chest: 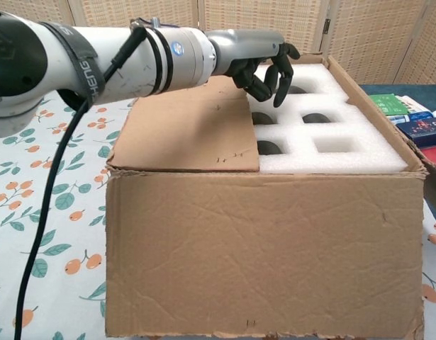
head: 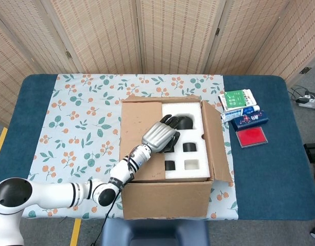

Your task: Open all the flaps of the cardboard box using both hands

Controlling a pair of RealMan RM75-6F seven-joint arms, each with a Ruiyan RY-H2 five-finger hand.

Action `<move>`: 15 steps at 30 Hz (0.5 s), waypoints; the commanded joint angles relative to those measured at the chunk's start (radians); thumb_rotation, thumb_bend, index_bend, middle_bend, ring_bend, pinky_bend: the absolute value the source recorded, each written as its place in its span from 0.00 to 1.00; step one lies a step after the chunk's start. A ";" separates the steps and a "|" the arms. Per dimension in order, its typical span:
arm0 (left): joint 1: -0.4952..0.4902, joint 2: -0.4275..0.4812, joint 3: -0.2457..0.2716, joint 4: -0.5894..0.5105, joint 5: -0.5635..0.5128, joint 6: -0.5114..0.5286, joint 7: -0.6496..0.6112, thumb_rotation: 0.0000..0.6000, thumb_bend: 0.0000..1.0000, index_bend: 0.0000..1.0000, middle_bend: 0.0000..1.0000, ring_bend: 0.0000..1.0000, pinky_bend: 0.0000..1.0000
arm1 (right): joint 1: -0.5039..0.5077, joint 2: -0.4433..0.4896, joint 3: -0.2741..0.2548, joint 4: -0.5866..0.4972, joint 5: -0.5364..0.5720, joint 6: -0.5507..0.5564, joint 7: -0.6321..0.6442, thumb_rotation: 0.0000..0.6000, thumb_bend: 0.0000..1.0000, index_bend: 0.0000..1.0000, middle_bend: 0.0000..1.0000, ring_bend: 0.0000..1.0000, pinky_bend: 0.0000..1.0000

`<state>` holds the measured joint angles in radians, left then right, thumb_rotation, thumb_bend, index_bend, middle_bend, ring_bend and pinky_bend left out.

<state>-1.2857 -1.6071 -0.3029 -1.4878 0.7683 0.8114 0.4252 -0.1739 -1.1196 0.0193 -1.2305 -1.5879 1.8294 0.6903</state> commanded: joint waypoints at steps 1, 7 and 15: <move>-0.007 -0.012 0.007 0.020 0.005 -0.001 0.003 1.00 1.00 0.62 0.01 0.00 0.00 | -0.003 -0.001 0.001 0.008 0.002 -0.002 0.010 0.46 0.53 0.31 0.00 0.00 0.00; -0.011 -0.028 0.035 0.043 0.004 0.054 0.072 1.00 1.00 0.63 0.01 0.00 0.00 | -0.009 0.001 0.002 0.012 0.000 0.000 0.025 0.47 0.53 0.31 0.00 0.00 0.00; 0.000 -0.023 0.047 0.047 0.002 0.094 0.120 1.00 1.00 0.63 0.02 0.00 0.00 | -0.004 0.002 0.001 0.009 -0.002 -0.018 0.026 0.47 0.53 0.31 0.00 0.00 0.00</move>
<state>-1.2874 -1.6316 -0.2578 -1.4406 0.7722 0.9031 0.5426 -0.1778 -1.1180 0.0210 -1.2217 -1.5900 1.8121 0.7158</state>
